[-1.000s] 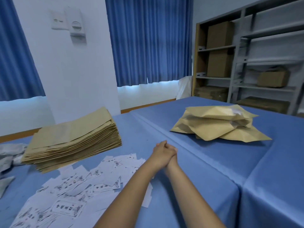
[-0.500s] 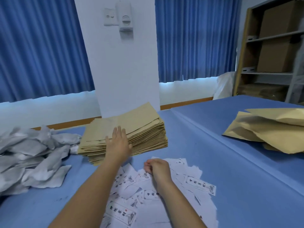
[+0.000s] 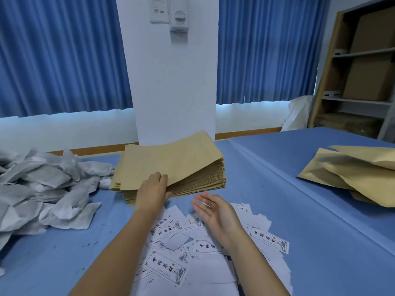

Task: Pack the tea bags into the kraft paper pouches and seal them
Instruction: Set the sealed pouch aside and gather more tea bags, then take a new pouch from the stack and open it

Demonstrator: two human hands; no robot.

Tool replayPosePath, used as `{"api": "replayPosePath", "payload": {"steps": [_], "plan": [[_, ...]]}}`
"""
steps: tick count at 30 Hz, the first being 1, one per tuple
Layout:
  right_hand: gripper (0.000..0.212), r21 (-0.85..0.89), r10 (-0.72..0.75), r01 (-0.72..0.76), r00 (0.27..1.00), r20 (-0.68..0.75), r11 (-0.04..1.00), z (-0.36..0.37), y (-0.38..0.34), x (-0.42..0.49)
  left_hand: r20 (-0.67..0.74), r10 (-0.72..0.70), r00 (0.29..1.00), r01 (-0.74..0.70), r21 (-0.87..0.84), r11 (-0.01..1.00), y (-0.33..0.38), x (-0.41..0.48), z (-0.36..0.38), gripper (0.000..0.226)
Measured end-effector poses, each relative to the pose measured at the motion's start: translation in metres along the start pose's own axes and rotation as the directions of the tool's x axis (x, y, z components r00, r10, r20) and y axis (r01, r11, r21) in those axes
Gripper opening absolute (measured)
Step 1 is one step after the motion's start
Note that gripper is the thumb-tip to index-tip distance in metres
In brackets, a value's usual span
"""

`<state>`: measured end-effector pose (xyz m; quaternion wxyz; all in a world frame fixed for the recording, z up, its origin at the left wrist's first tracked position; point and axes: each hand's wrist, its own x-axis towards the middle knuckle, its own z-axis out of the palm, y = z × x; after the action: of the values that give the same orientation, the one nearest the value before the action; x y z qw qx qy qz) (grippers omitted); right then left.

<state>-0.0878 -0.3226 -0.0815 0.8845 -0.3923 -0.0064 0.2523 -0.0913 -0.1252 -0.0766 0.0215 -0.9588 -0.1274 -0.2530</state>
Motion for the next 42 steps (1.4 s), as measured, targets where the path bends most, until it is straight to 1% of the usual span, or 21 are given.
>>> {"api": "replayPosePath", "payload": {"steps": [4, 7, 8, 10, 12, 15, 17, 19, 21, 23, 24, 26, 27, 28, 30, 31, 33, 34, 35, 38, 42], "plan": [[0.018, 0.166, 0.029, -0.041, 0.997, 0.075, 0.985, 0.001, -0.006, -0.006, 0.051, -0.026, 0.998, 0.015, 0.211, 0.977, -0.002, -0.008, -0.015, 0.027], [0.033, 0.302, 0.021, -0.055, 0.993, 0.115, 0.952, -0.002, -0.015, -0.004, 0.001, -0.116, 0.993, 0.113, 0.191, 0.975, 0.0, -0.01, -0.028, 0.023], [0.039, 0.323, 0.016, -0.051, 0.994, 0.111, 0.945, -0.005, -0.017, -0.003, -0.045, -0.14, 0.989, 0.144, 0.117, 0.983, -0.001, -0.011, -0.032, 0.022], [0.049, 0.345, 0.027, -0.063, 0.994, 0.11, 0.937, -0.011, -0.021, -0.002, -0.194, -0.23, 0.954, 0.189, -0.206, 0.96, -0.009, -0.017, -0.039, 0.022], [0.055, 0.309, 0.055, -0.088, 0.992, 0.113, 0.947, -0.013, -0.024, -0.004, -0.299, -0.355, 0.886, 0.147, -0.546, 0.825, -0.017, -0.034, -0.043, 0.025], [0.052, 0.093, 0.061, -0.07, 0.993, 0.097, 0.993, -0.008, -0.023, -0.007, -0.3, -0.453, 0.84, 0.107, -0.727, 0.678, -0.025, -0.065, -0.045, 0.035], [0.031, -0.069, 0.023, -0.017, 0.996, 0.083, 0.997, -0.002, -0.02, -0.01, -0.181, -0.593, 0.785, 0.183, -0.846, 0.501, -0.03, -0.074, -0.044, 0.037], [0.015, -0.19, -0.011, 0.028, 0.996, 0.089, 0.981, 0.005, -0.013, -0.016, 0.032, -0.73, 0.683, 0.242, -0.952, 0.186, -0.035, -0.078, -0.049, 0.03], [0.013, -0.247, -0.024, 0.049, 0.994, 0.106, 0.968, 0.01, -0.005, -0.019, 0.194, -0.736, 0.649, 0.219, -0.974, -0.063, -0.035, -0.085, -0.054, 0.042], [0.019, -0.218, -0.042, 0.069, 0.991, 0.127, 0.974, 0.016, 0.004, -0.021, 0.249, -0.707, 0.662, 0.097, -0.964, -0.25, -0.031, -0.099, -0.053, 0.058], [0.019, -0.205, -0.056, 0.085, 0.988, 0.143, 0.975, 0.02, 0.007, -0.022, 0.339, -0.64, 0.69, 0.045, -0.902, -0.429, -0.026, -0.103, -0.057, 0.058], [0.019, -0.316, -0.096, 0.153, 0.977, 0.189, 0.936, 0.027, 0.012, -0.023, 0.456, -0.393, 0.798, 0.056, -0.706, -0.706, -0.013, -0.104, -0.064, 0.05], [0.02, -0.412, -0.129, 0.206, 0.97, 0.206, 0.887, 0.03, 0.015, -0.024, 0.48, -0.3, 0.825, 0.099, -0.644, -0.758, -0.008, -0.103, -0.066, 0.047], [0.022, -0.498, -0.174, 0.263, 0.96, 0.218, 0.826, 0.03, 0.017, -0.024, 0.498, -0.251, 0.83, 0.14, -0.622, -0.771, -0.002, -0.104, -0.07, 0.043], [0.024, -0.646, -0.281, 0.37, 0.929, 0.242, 0.667, 0.03, 0.023, -0.026, 0.569, -0.265, 0.778, 0.266, -0.681, -0.682, 0.006, -0.104, -0.07, 0.031], [0.022, -0.738, -0.393, 0.454, 0.878, 0.274, 0.499, 0.028, 0.025, -0.026, 0.61, -0.322, 0.724, 0.329, -0.716, -0.615, 0.008, -0.106, -0.069, 0.029], [0.024, -0.829, -0.56, 0.556, 0.669, 0.488, -0.059, 0.026, 0.021, -0.028, 0.642, -0.409, 0.649, 0.421, -0.75, -0.51, 0.003, -0.11, -0.065, 0.029], [0.033, -0.776, -0.554, 0.555, 0.561, 0.616, -0.3, 0.025, 0.019, -0.026, 0.638, -0.427, 0.641, 0.449, -0.763, -0.466, -0.002, -0.112, -0.065, 0.026], [0.043, -0.708, -0.518, 0.545, 0.487, 0.704, -0.45, 0.025, 0.018, -0.025, 0.634, -0.429, 0.643, 0.478, -0.77, -0.422, -0.009, -0.112, -0.066, 0.023], [0.04, -0.598, -0.507, 0.484, 0.32, 0.8, -0.639, 0.027, 0.018, -0.024, 0.646, -0.373, 0.666, 0.582, -0.763, -0.281, -0.029, -0.112, -0.073, 0.013], [0.035, -0.548, -0.589, 0.562, 0.129, 0.798, -0.62, 0.03, 0.016, -0.032, 0.578, -0.435, 0.691, 0.603, -0.792, -0.093, -0.047, -0.114, -0.079, 0.013]]}}
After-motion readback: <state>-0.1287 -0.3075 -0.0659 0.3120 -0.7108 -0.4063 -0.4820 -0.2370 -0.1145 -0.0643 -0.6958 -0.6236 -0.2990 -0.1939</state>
